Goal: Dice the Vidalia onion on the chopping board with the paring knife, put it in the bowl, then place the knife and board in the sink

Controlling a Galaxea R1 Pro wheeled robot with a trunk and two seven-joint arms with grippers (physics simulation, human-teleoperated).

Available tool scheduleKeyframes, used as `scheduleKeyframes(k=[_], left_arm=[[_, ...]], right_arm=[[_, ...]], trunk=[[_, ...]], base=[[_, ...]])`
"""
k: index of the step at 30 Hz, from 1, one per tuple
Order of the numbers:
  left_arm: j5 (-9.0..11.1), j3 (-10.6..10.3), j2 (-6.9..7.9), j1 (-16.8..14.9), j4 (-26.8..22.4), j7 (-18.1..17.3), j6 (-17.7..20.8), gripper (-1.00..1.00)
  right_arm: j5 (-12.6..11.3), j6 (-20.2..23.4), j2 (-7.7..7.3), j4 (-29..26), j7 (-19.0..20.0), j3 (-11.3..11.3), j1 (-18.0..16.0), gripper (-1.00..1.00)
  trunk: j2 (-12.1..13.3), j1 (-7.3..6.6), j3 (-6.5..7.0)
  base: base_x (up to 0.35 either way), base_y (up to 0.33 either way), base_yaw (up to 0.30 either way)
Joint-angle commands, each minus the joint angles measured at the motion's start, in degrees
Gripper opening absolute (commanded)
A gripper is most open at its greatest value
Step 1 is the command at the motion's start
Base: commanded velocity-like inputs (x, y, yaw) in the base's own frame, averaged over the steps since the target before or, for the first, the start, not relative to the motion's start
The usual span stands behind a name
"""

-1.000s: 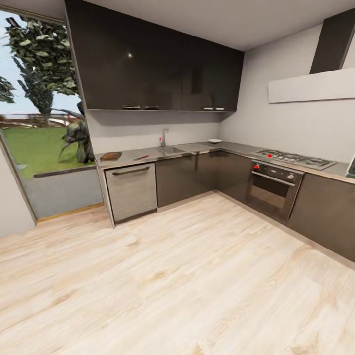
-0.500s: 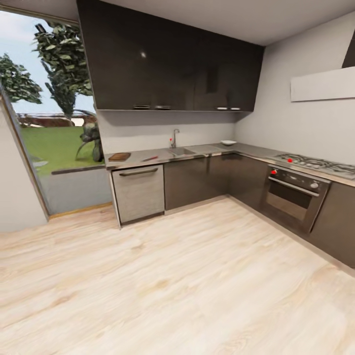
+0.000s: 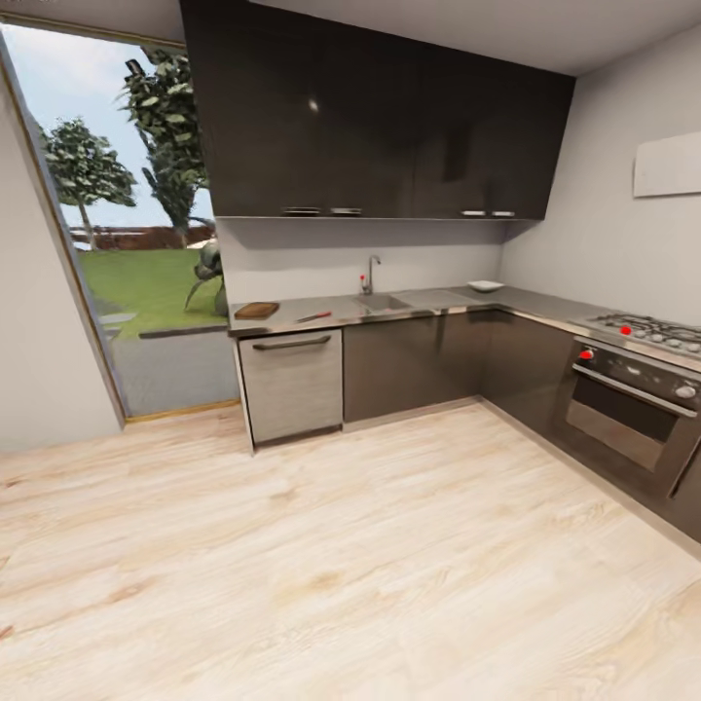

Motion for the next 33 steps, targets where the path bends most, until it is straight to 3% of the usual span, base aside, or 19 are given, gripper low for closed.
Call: scheduleKeyframes(k=[1,33], left_arm=[[0.0,0.0,-0.01,0.0,0.0,0.0,-0.1,1.0],[0.0,0.0,-0.01,0.0,0.0,0.0,-0.6,1.0]], right_arm=[[0.0,-0.2,-0.01,0.0,-0.2,0.0,0.0,1.0],[0.0,-0.2,-0.01,0.0,-0.2,0.0,0.0,1.0]], trunk=[[0.0,0.03,-0.05],[0.0,0.03,-0.05]], base=[[0.261,-0.235,0.21],[0.26,-0.235,0.211]])
